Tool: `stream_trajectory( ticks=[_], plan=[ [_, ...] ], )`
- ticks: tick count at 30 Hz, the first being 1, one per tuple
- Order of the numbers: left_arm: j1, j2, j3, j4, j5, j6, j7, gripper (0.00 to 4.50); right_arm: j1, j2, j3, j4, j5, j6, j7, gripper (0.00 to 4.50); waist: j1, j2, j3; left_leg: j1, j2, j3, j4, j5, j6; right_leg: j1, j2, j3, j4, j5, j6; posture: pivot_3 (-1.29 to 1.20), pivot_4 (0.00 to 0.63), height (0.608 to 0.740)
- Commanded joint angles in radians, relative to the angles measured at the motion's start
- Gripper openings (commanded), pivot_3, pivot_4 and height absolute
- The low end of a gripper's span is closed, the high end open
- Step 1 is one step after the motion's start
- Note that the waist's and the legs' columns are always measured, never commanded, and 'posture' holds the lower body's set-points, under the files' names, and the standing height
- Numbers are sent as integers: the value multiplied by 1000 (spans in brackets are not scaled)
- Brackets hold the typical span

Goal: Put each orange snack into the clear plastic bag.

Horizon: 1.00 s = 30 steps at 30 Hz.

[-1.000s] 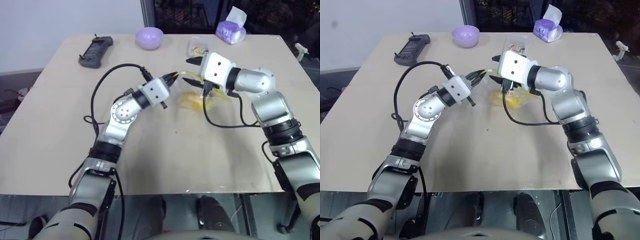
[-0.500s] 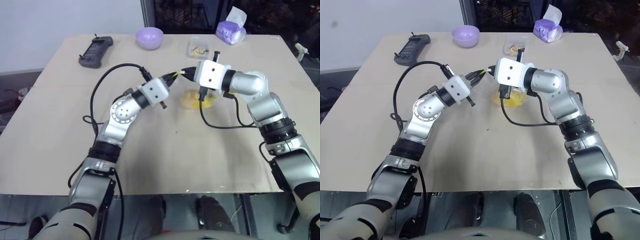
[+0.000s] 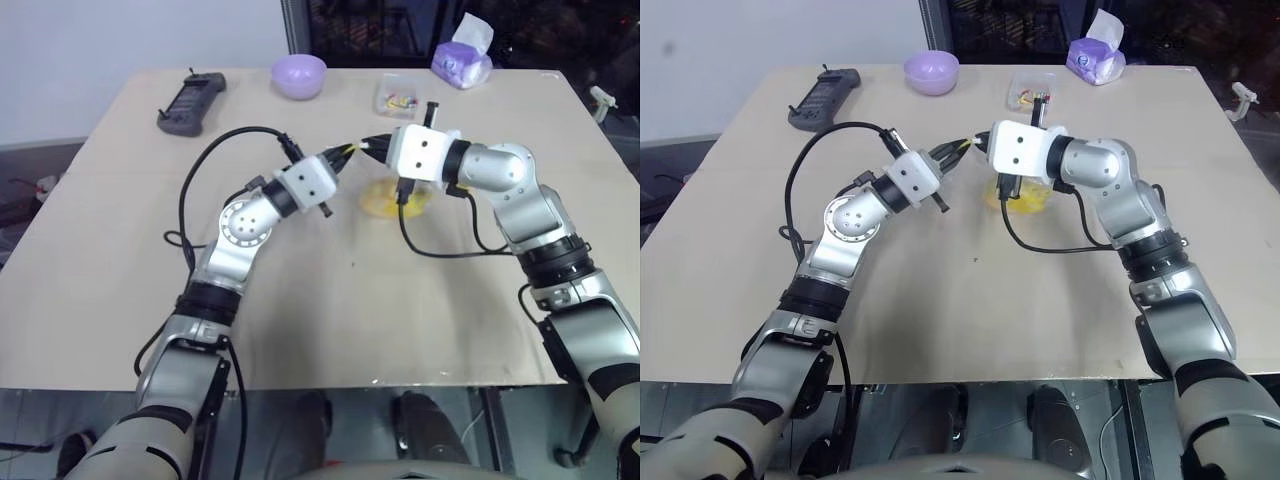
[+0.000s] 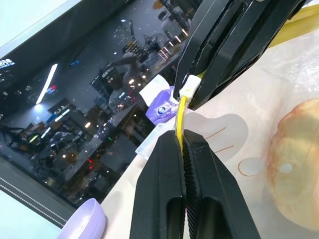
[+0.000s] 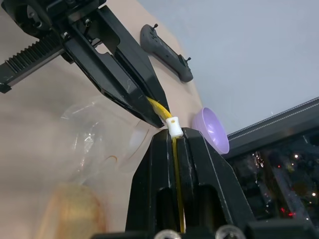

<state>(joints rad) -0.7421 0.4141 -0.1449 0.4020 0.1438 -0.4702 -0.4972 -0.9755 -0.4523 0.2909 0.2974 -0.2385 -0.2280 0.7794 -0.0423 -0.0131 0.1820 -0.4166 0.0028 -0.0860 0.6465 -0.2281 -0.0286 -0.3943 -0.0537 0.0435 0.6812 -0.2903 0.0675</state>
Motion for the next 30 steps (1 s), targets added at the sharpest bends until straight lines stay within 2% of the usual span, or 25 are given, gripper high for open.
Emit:
stream_trajectory(
  ticks=[1, 7, 10, 12, 13, 20, 23, 25, 30],
  plan=[
    [-16, 5, 7, -27, 2, -10, 5, 0, -40, 4, -22, -28, 17, -31, -10, 66, 0, 0, 0, 0, 0, 0, 0, 0, 0, 0, 0, 0, 0, 0, 0, 0, 150, 740],
    [-15, 5, 7, -24, 4, -10, 7, 0, -45, 5, -21, -26, 23, -51, -6, 66, 0, 0, 0, 0, 0, 0, 0, 0, 0, 0, 0, 0, 0, 0, 0, 0, 150, 740],
    [-14, 5, 7, -24, 5, -10, 8, 0, -41, 2, -17, -26, 21, -49, 2, 841, 0, 0, 0, 0, 0, 0, 0, 0, 0, 0, 0, 0, 0, 0, 0, 0, 150, 740],
    [-14, 4, 8, -24, 6, -10, 8, 0, -41, 3, -18, -23, 21, -49, 0, 1899, 0, 0, 0, 0, 0, 0, 0, 0, 0, 0, 0, 0, 0, 0, 0, 0, 150, 740],
    [-13, 4, 8, -23, 7, -10, 8, 0, -41, 4, -19, -22, 22, -49, 0, 2187, 0, 0, 0, 0, 0, 0, 0, 0, 0, 0, 0, 0, 0, 0, 0, 0, 150, 740],
    [-13, 4, 9, -22, 8, -10, 7, 0, -46, 5, -23, -23, 26, -53, 0, 2187, 0, 0, 0, 0, 0, 0, 0, 0, 0, 0, 0, 0, 0, 0, 0, 0, 150, 740],
    [-12, 5, 8, -20, 8, -11, 6, 0, -47, 2, -24, -25, 27, -55, -1, 1475, 0, 0, 0, 0, 0, 0, 0, 0, 0, 0, 0, 0, 0, 0, 0, 0, 150, 740],
    [-12, 5, 8, -20, 8, -11, 6, 0, -47, 1, -24, -24, 27, -55, -1, 526, 0, 0, 0, 0, 0, 0, 0, 0, 0, 0, 0, 0, 0, 0, 0, 0, 150, 740],
    [-13, 4, 7, -19, 8, -12, 5, 0, -46, -1, -22, -20, 25, -54, 0, 526, 0, 0, 0, 0, 0, 0, 0, 0, 0, 0, 0, 0, 0, 0, 0, 0, 150, 740]
  ],
)
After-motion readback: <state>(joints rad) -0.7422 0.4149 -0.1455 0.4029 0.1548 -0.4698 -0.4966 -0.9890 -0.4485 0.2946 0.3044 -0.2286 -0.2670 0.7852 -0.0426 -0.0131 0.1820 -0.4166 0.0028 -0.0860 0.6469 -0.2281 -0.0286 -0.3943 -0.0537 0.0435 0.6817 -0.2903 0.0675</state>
